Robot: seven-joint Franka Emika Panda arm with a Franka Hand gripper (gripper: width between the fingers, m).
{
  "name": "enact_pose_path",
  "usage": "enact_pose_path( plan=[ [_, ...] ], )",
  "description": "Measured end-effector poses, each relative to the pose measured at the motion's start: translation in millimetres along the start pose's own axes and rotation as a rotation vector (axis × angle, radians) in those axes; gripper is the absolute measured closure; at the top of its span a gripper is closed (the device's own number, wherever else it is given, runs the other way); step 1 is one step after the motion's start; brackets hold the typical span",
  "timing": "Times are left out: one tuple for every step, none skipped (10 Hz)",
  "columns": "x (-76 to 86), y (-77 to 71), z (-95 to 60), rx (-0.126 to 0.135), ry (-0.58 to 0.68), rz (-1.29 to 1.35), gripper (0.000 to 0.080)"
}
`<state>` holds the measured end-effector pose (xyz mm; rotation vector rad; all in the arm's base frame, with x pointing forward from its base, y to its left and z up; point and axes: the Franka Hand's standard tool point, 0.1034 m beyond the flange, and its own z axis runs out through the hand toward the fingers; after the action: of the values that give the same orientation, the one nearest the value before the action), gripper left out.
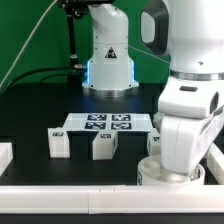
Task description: Assemble stool
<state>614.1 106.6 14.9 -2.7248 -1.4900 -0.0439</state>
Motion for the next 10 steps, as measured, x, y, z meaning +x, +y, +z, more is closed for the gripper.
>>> enact_pose_path(
  plan=[
    [2.5,-1.2,0.0,0.008,-0.006,0.003,0.0500],
    [1.9,-1.1,0.1,0.010,-0.008,0.004,0.0503],
    [2.0,-1.5,0.3,0.011,-0.008,0.004,0.0503],
    [1.6,-1.7,0.6,0.011,-0.009,0.005,0.0507],
    [1.6,-1.6,0.6,0.011,-0.009,0.005,0.0454],
    [1.4,-1.5,0.6,0.011,-0.009,0.005,0.0287],
    [-0.4,0.0,0.7,0.009,-0.011,0.007,0.0287],
    [-1.1,0.5,0.7,0.009,-0.011,0.008,0.0179],
    [-1.3,0.7,0.8,0.009,-0.012,0.008,0.0159],
    [-1.5,0.7,0.8,0.009,-0.012,0.009,0.0159]
  ],
)
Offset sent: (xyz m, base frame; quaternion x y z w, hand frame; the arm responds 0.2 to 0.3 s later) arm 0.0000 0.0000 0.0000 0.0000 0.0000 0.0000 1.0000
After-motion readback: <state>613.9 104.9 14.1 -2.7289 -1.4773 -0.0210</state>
